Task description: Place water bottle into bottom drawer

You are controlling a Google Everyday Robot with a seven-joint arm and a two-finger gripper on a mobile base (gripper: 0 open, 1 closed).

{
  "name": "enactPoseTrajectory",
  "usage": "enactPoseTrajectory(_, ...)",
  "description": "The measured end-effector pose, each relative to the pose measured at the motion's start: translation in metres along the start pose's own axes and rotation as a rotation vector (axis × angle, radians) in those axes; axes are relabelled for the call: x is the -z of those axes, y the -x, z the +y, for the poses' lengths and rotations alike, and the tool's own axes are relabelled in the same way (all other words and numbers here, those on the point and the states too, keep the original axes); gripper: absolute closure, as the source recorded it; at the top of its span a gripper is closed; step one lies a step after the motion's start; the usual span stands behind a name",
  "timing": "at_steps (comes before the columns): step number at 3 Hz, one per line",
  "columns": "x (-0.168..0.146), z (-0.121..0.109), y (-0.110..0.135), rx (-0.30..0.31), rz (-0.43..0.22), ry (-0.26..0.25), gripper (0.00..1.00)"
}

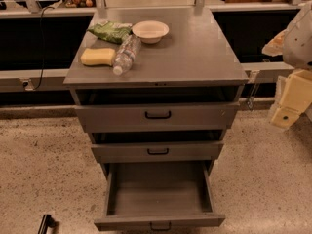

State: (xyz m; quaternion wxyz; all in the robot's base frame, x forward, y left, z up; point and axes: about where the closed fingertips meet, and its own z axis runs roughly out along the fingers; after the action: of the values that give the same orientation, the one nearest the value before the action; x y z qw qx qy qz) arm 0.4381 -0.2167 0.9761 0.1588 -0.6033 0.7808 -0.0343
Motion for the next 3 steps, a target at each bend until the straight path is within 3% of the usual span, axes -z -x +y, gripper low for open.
enactPoseTrajectory(1,0.0,0.0,0.0,0.001,0.0,0.0,0.0)
enactPoseTrajectory(2,-0.011,-0.002,0.015,0.091,0.034,0.0,0.0)
enactPoseTrajectory(3,-0.046,-0.02,0.058,0.347,0.108,0.049,0.0)
